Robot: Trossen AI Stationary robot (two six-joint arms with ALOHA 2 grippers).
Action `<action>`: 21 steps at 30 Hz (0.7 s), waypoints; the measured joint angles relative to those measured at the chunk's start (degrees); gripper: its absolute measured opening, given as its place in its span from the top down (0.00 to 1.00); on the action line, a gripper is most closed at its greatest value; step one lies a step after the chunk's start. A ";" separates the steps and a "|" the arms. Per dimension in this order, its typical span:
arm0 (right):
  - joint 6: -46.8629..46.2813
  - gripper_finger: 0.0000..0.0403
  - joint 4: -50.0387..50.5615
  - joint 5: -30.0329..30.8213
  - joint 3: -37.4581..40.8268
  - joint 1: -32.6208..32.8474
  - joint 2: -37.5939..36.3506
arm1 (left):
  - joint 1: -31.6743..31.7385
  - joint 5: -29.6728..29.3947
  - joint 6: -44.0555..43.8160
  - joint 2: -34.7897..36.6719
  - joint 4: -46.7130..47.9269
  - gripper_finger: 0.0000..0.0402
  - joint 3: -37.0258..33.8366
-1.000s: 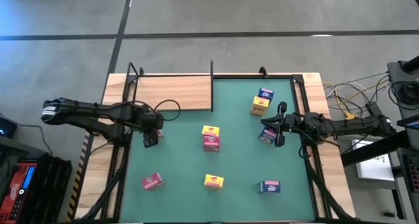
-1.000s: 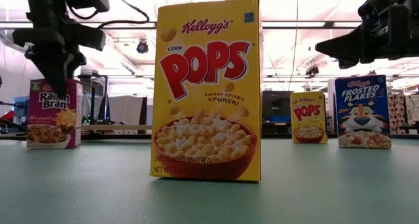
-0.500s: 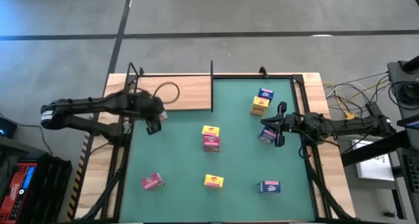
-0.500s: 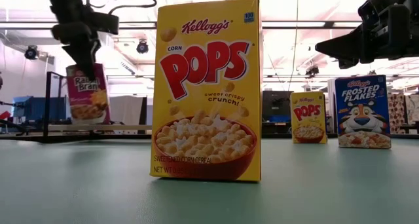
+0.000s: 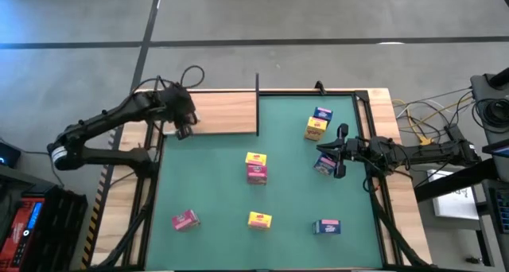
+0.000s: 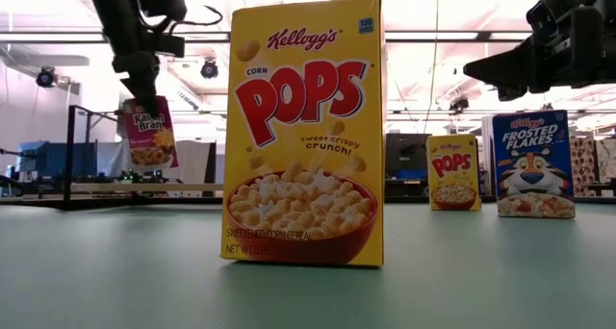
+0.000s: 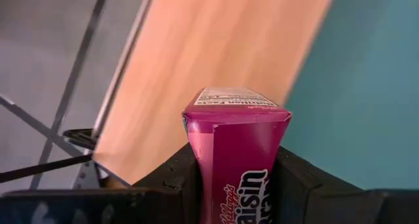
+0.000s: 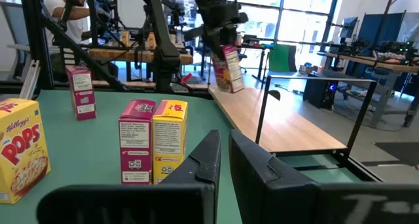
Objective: Stack cereal on shelf
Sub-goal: Put the top pink cereal box on the shelf
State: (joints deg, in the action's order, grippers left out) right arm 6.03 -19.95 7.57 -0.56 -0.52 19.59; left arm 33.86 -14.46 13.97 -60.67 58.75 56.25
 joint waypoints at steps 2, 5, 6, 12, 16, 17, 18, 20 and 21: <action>0.01 0.94 0.00 0.00 -0.01 0.00 0.00 | 1.98 0.01 1.47 -1.19 -0.76 0.71 0.14; 0.01 0.94 0.01 0.01 0.01 0.01 0.00 | 4.71 0.01 2.14 -4.24 -1.46 0.71 0.45; 0.01 0.94 -0.01 0.01 0.00 -0.01 0.00 | 5.73 0.00 2.63 -5.54 -1.50 0.71 0.62; 0.01 0.94 -0.01 0.01 0.00 -0.01 0.00 | 8.73 -0.08 7.53 -11.93 -1.59 0.71 3.94; 0.01 0.94 0.01 -0.01 0.01 0.01 0.00 | 8.88 0.04 8.35 -12.89 -1.21 0.71 5.23; 0.00 0.94 0.01 0.01 0.00 -0.01 0.00 | 9.11 0.04 9.26 -12.77 -1.25 0.71 5.25; 0.01 0.94 0.00 0.01 0.00 -0.01 -0.01 | 9.41 0.04 10.32 -12.69 -1.30 0.71 5.25; 0.01 0.94 0.00 0.01 0.00 0.00 0.00 | 10.20 0.02 11.40 -12.71 -1.35 0.71 5.21; 0.01 0.94 0.01 -0.01 0.00 -0.01 0.00 | 10.60 0.00 11.47 -12.80 -1.34 0.71 5.18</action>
State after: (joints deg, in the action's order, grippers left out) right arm 6.04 -19.95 7.56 -0.56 -0.53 19.59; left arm 44.46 -14.46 25.45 -73.47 57.41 61.43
